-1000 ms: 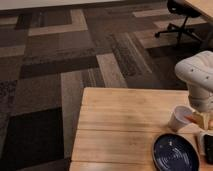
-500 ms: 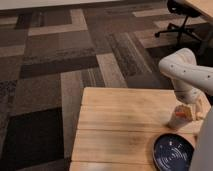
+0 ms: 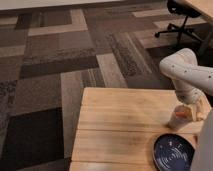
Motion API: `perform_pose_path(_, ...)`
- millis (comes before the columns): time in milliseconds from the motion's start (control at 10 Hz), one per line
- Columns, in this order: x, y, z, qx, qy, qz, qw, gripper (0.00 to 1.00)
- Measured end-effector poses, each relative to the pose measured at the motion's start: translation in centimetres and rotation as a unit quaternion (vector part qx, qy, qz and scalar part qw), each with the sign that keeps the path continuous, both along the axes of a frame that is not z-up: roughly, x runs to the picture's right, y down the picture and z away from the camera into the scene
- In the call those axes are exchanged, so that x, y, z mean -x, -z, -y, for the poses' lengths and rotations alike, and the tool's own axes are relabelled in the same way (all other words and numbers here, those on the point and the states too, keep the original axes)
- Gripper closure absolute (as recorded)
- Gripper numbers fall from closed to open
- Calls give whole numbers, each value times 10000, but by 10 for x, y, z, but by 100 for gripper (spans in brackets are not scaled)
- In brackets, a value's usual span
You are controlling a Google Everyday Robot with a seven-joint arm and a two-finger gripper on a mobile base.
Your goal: Place the pepper in the ceramic cup
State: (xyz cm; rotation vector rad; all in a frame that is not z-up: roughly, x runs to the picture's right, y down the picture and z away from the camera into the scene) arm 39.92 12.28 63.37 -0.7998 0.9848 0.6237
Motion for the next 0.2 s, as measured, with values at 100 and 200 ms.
perform_pose_path(100, 0, 0, 0, 1, 2, 2, 10000, 20)
perform_pose_path(200, 0, 0, 0, 1, -1, -1, 10000, 20)
